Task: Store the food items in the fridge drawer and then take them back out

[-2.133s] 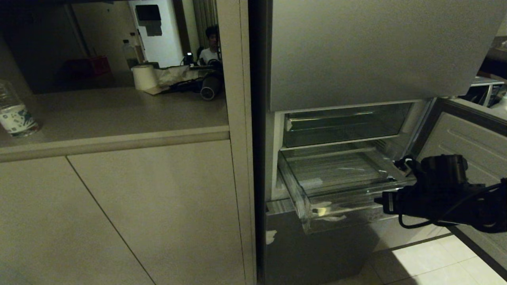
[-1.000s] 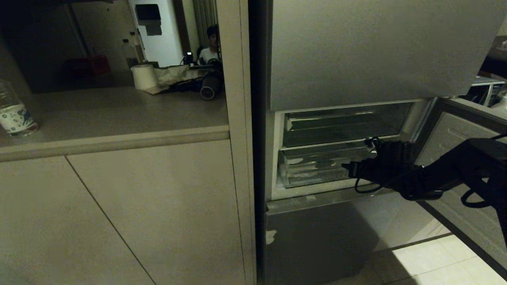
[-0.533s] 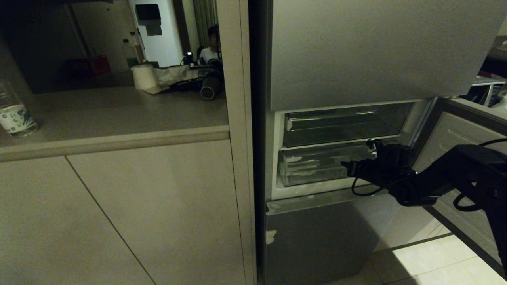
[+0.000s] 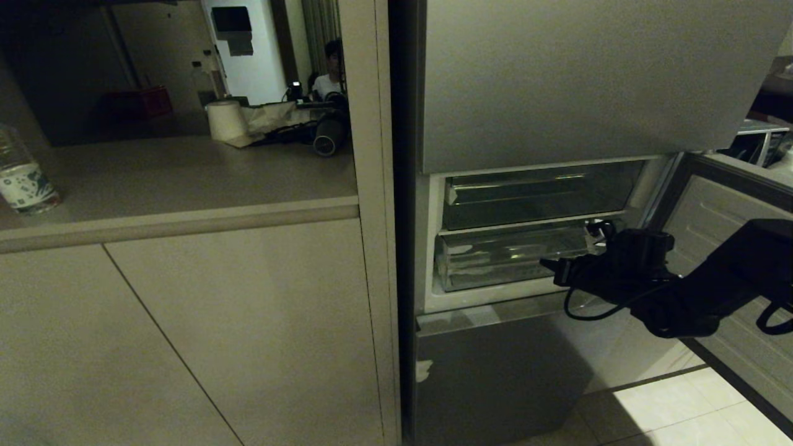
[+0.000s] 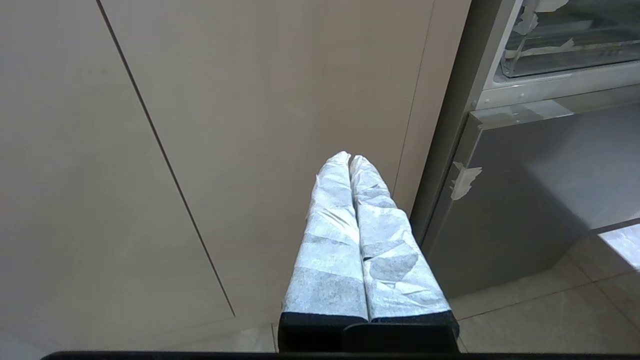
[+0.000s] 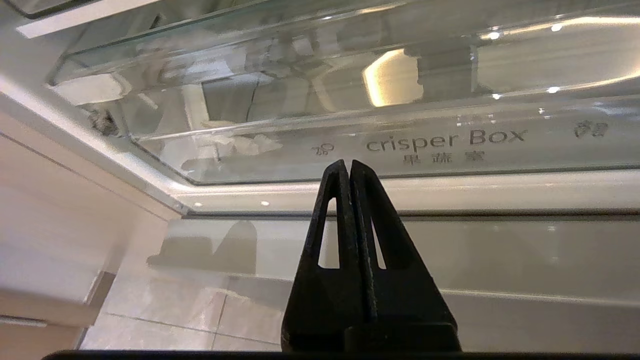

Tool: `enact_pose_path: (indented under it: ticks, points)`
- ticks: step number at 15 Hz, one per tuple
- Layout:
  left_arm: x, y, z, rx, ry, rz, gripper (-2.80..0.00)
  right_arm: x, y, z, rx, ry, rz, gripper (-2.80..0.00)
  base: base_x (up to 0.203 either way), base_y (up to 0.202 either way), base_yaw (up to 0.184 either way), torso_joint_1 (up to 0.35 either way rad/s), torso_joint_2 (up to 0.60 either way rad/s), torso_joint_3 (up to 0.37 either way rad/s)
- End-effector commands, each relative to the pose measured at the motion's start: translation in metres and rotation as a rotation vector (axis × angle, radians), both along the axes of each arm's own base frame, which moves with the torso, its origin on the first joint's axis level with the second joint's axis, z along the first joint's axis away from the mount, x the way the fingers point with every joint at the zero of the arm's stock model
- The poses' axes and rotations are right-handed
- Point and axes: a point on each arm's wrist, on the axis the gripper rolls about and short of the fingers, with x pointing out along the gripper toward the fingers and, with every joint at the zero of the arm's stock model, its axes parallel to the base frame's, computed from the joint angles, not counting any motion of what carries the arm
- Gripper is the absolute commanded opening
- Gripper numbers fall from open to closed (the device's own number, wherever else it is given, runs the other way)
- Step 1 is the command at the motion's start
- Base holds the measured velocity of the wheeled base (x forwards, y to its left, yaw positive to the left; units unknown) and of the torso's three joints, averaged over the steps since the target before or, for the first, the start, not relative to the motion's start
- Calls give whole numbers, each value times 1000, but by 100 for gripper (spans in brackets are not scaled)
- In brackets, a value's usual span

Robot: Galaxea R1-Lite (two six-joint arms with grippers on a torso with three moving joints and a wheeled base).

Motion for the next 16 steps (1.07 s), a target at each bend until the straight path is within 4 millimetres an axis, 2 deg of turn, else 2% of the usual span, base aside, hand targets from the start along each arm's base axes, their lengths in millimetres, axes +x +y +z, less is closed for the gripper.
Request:
enact_pose_path:
  ticks: [1,4,11,16]
  points:
    - [0,0,0,0,2,0,-280,13,0,-10,3,-11,1,-280,0,0,0,0,0,0]
    - [0,0,0,0,1,0,-280,31,-1,-14,2,-45,-2,-280,0,0,0,0,0,0]
    - [0,0,0,0,2,0,-280,58,-1,-20,4,-60,-8,-280,0,0,0,0,0,0]
    - [0,0,0,0,2,0,-280,67,-1,-21,5,-73,-12,-280,0,0,0,0,0,0]
